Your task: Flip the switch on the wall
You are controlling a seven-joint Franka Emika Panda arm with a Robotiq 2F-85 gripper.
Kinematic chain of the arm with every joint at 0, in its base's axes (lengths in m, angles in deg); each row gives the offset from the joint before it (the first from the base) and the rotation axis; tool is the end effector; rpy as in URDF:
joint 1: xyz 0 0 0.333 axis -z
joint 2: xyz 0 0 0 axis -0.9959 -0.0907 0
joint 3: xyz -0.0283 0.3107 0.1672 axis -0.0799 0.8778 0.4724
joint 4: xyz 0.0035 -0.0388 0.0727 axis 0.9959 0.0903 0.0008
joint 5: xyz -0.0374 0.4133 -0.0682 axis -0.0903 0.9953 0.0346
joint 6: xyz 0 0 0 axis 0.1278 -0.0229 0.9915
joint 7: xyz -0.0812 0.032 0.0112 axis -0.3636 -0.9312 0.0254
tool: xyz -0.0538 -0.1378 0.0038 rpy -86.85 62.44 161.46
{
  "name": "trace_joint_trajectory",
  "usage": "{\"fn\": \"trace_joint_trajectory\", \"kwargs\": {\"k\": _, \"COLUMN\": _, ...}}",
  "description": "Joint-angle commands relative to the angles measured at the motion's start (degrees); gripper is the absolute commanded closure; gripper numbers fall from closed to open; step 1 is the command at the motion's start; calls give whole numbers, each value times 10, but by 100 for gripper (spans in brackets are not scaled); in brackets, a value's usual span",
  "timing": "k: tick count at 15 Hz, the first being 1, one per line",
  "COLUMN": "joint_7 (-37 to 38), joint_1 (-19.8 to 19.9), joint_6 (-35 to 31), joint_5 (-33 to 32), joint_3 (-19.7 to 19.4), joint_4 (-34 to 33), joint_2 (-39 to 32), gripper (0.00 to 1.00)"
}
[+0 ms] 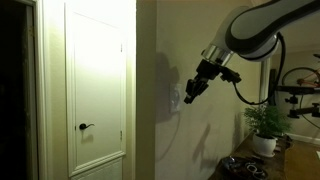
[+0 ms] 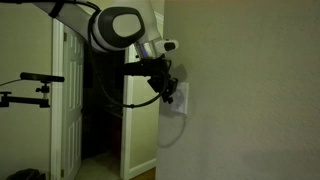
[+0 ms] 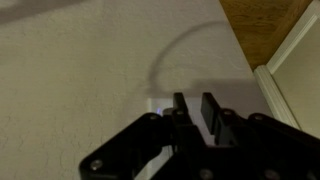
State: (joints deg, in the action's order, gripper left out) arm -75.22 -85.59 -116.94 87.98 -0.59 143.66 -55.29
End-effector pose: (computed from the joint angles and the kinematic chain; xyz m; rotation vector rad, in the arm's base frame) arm 0.6104 0.0030 0.5469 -2.9667 -0.0587 -0.8755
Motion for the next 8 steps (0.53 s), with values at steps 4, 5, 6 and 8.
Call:
{"fn": "trace_joint_trajectory", "kwargs": {"k": 4, "joint_7": 4, "joint_1": -2, "joint_6": -53, "joint_5": 33, "joint_3": -2, "joint_4": -22, "joint_2": -14, "gripper": 100}}
{"fn": "trace_joint_trajectory", "kwargs": {"k": 5, "joint_7": 4, "joint_1": -2, "joint_6": -59, "joint_5": 37, "joint_3": -2, "joint_4": -23, "joint_2": -16, "gripper": 98}}
{"fn": "trace_joint_trajectory", "kwargs": {"k": 6, "joint_7": 3, "joint_1": -2, "joint_6": -67, "joint_5": 43, "joint_3": -2, "joint_4": -26, "joint_2": -19, "gripper": 97}}
{"fn": "trace_joint_trajectory", "kwargs": {"k": 8, "joint_7": 1, "joint_1": -2, "joint_6": -80, "joint_5": 49, "joint_3": -2, "joint_4": -33, "joint_2": -28, "gripper": 96}}
